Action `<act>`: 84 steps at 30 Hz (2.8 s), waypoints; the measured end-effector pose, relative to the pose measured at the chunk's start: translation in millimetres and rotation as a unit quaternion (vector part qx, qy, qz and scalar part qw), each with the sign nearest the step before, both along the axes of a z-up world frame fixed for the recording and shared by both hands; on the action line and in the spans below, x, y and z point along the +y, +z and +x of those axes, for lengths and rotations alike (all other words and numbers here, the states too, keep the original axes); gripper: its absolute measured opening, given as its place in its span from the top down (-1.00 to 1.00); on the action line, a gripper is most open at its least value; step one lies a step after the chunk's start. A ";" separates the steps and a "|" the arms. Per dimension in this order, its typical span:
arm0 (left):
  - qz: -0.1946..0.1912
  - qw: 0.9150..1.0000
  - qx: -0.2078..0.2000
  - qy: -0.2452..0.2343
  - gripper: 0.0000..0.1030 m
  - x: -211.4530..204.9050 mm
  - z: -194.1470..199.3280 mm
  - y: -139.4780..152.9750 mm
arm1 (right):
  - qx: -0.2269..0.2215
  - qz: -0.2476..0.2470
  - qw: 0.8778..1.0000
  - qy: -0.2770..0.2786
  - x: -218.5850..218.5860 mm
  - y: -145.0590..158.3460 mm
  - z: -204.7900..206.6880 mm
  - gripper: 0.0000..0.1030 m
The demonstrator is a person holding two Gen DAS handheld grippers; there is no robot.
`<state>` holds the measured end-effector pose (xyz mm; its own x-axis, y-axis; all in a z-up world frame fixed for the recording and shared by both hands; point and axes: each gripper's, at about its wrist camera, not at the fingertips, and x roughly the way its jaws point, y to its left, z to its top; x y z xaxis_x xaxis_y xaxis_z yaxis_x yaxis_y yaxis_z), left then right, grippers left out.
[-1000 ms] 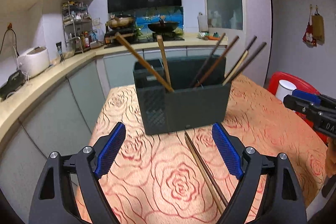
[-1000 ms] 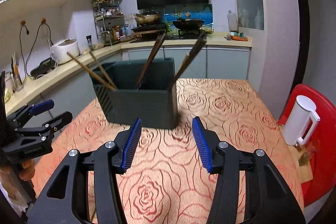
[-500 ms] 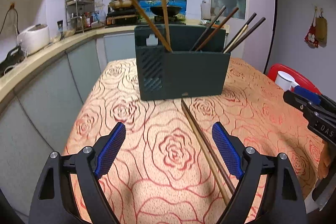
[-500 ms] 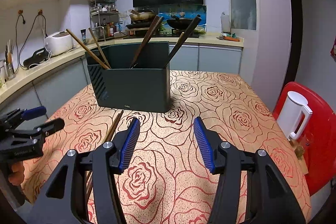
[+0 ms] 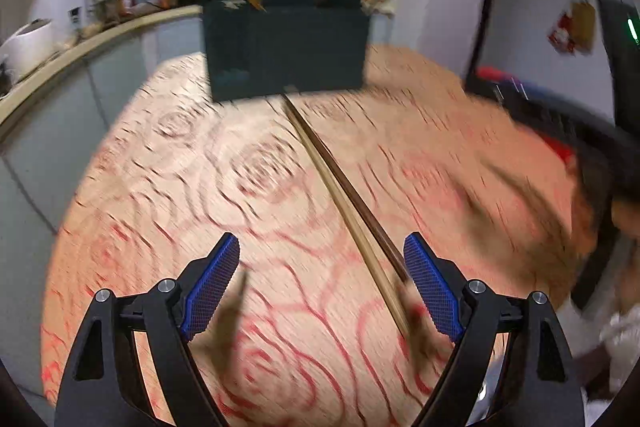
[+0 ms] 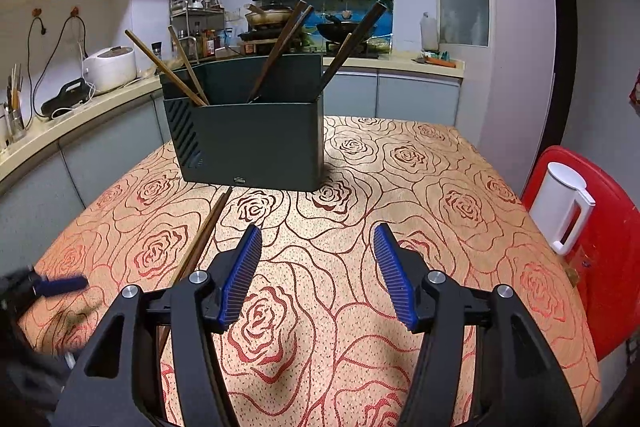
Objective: Organize utensils
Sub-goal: 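Move both open grippers back toward the last chopsticks on the table, then close the right gripper on a black chopstick while the left closes on a wooden one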
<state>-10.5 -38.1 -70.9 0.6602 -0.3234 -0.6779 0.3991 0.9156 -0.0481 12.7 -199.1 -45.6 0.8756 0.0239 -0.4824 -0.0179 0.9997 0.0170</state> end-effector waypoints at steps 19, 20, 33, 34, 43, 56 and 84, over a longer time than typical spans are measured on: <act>0.031 0.999 0.007 0.008 -0.04 13.3 -9.3 -12.9 | 0.043 -0.023 0.995 0.083 50.6 -31.7 -27.1 -0.10; 0.030 0.999 0.008 0.007 -0.01 14.4 -9.3 -12.8 | 0.047 -0.024 0.994 0.094 56.0 -34.7 -30.5 -0.10; 0.034 0.999 0.003 0.002 0.28 17.7 -9.5 -13.3 | 0.078 -0.048 0.984 0.154 92.4 -55.4 -45.2 0.09; 0.035 0.999 0.002 0.001 0.29 17.4 -9.9 -13.3 | 0.078 -0.046 0.984 0.152 91.5 -55.4 -44.3 0.09; 0.033 0.999 0.005 0.003 0.32 18.3 -9.5 -13.2 | 0.091 -0.017 0.990 0.107 71.2 -55.7 -42.5 0.15; 0.027 1.000 0.007 0.005 0.59 20.4 -9.2 -12.3 | 0.091 -0.020 0.988 0.126 85.8 -60.9 -43.3 0.51; 0.003 1.000 -0.022 0.010 0.87 22.2 -15.8 3.0 | 0.059 0.007 0.992 0.111 66.8 -35.8 -44.4 0.83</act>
